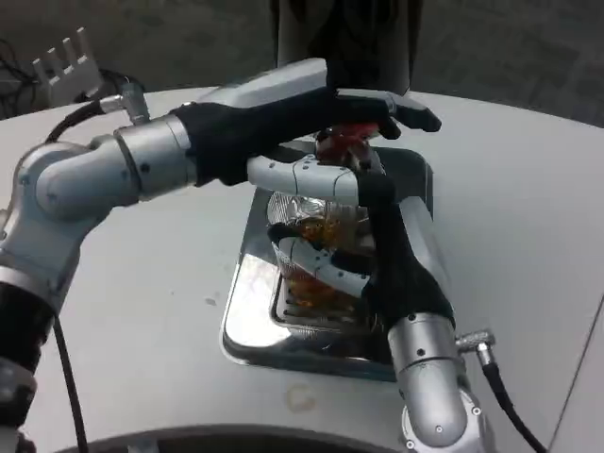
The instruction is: Grasp the cup under the faucet to collect the drink, then remove the cup.
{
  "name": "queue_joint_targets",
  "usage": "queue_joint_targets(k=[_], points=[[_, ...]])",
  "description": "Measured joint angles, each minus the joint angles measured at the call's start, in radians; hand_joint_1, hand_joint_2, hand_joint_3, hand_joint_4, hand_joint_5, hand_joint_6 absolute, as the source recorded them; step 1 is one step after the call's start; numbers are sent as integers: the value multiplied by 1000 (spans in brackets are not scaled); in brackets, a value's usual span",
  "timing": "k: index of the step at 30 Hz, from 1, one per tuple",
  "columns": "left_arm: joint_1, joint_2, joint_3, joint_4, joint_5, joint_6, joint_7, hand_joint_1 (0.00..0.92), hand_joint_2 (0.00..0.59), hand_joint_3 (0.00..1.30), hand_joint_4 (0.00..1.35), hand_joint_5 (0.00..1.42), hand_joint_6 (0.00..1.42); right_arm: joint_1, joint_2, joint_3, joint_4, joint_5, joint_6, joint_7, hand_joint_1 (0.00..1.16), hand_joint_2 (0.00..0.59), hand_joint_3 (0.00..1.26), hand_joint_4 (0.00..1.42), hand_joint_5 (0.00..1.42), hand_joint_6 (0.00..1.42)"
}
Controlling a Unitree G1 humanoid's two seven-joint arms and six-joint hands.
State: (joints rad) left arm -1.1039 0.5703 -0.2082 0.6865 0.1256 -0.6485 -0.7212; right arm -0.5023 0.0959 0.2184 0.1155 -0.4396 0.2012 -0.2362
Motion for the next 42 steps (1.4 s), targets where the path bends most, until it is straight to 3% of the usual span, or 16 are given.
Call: queue_joint_targets(k=[8, 17, 34, 42], points=[[-19, -9, -2, 46, 0, -20, 0, 0, 3, 219, 147, 197, 196, 2, -27, -13, 12, 31, 0, 28, 693, 206, 0, 0, 88, 6], [-34, -10, -5, 76, 2, -34, 0, 0, 3, 219, 147, 197, 199, 12, -24, -13, 22, 80, -26, 50, 651, 210, 0, 0, 75, 2], [-32, -10, 2, 64, -3, -28, -1, 0, 0, 219, 148, 197, 209, 21, 10, 31, 21, 14, 21, -17, 651, 216, 0, 0, 75, 1], [-1, -7, 25, 1, -8, 24, -2, 0, 3, 219, 166, 219, 221, 21, 11, 63, 32, -6, 46, -51, 653, 217, 0, 8, 103, 2]])
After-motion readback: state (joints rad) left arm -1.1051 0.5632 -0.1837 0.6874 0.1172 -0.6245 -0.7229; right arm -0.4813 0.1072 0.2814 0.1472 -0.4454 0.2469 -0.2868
